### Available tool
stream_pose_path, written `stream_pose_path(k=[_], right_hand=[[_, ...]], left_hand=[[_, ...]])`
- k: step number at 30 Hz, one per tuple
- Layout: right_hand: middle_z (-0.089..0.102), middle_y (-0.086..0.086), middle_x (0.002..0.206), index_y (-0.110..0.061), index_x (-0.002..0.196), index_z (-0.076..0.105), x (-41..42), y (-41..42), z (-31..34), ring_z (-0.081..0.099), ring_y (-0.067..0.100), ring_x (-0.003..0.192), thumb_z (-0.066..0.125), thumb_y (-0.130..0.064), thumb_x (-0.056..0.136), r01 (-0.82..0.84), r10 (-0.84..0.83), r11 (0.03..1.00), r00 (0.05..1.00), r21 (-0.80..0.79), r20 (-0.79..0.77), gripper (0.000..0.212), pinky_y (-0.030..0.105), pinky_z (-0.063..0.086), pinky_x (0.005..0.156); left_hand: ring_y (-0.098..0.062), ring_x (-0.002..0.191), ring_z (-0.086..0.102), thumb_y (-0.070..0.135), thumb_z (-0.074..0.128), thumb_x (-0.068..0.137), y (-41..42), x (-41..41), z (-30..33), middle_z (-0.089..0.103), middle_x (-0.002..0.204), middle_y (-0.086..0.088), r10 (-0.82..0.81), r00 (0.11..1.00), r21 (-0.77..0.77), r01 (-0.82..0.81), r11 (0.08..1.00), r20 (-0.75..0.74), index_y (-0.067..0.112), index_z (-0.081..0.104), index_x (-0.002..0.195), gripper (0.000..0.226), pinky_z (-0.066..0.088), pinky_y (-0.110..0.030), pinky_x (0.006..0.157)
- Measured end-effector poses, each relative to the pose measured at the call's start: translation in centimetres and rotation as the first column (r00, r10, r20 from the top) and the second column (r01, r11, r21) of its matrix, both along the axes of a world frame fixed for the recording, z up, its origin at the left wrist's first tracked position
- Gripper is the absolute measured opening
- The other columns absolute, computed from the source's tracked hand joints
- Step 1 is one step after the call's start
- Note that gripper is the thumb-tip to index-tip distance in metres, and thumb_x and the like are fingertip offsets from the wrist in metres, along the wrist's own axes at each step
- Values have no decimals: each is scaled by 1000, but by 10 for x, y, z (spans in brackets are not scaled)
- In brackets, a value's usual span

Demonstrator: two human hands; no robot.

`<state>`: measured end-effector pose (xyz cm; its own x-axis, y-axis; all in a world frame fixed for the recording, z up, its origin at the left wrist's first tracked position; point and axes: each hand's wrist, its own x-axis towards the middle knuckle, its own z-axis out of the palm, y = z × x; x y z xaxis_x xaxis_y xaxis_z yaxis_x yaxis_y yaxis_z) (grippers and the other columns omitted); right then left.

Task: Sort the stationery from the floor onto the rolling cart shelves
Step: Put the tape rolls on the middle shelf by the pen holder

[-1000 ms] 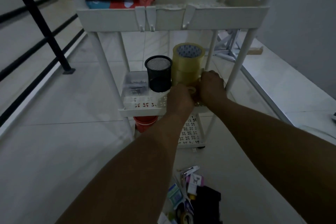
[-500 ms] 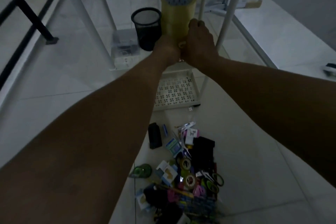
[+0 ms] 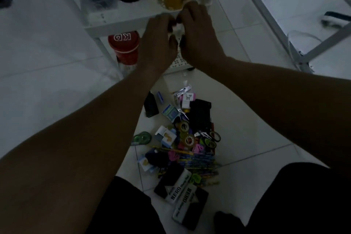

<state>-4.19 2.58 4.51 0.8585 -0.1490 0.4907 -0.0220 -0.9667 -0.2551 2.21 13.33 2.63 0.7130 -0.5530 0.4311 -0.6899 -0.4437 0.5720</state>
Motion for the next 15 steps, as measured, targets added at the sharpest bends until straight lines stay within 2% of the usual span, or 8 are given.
stream_pose_path(k=[2,4,6,8,11,13,14,15], right_hand=[[53,20,118,-1,107,57,-15,5,-19,49,34,105,53,0,69,49,-60,996,988,-74,-143,39,37,36,78],[52,19,118,-1,107,57,-29,11,-42,49,34,106,56,4,69,35,-47,998,951,-45,-307,39,39,38,80],[56,17,115,-3,106,58,-46,22,-66,53,31,104,60,1,75,37,-14,999,871,37,-490,31,38,43,79],[60,14,114,-6,109,59,-66,35,-91,58,28,101,60,-13,84,73,-2,994,744,78,-668,26,33,46,76],[62,18,111,-2,112,59,-97,56,-123,62,31,97,58,-20,90,109,56,985,532,134,-845,29,32,48,72],[64,17,104,-6,99,61,-112,68,-137,61,32,96,57,-19,90,136,37,983,509,122,-860,17,32,42,68],[65,16,104,-9,97,62,-117,74,-142,57,32,101,58,-21,89,137,6,986,522,91,-853,15,34,41,72],[65,13,107,-10,102,63,-121,78,-146,52,32,108,60,-27,88,125,-34,991,535,39,-844,23,37,42,80]], left_hand=[[-23,96,56,9,56,85,15,-13,-29,61,104,-11,-39,989,126,57,990,-141,6,59,106,22,40,-25,81],[-22,92,59,13,62,85,31,-24,-56,64,103,-10,-31,935,269,133,954,-354,7,61,107,22,47,-29,80],[-19,89,60,18,70,82,44,-39,-81,65,106,-9,-18,832,431,306,849,-554,8,63,105,26,49,-29,78],[-22,98,61,18,72,81,52,-60,-106,64,114,-12,-3,755,515,451,729,-656,7,64,109,31,51,-31,84],[-30,112,55,13,68,84,56,-90,-136,56,124,-13,34,752,512,414,753,-658,9,59,121,38,49,-35,91],[-33,116,49,11,63,85,55,-102,-153,50,126,-14,39,808,531,350,772,-588,12,56,125,40,47,-41,93],[-33,117,46,11,61,85,55,-107,-159,49,126,-13,29,838,553,333,764,-545,14,56,126,41,45,-41,93],[-32,117,44,13,60,86,55,-112,-164,48,125,-11,10,862,570,326,754,-506,17,55,126,41,44,-40,91]])
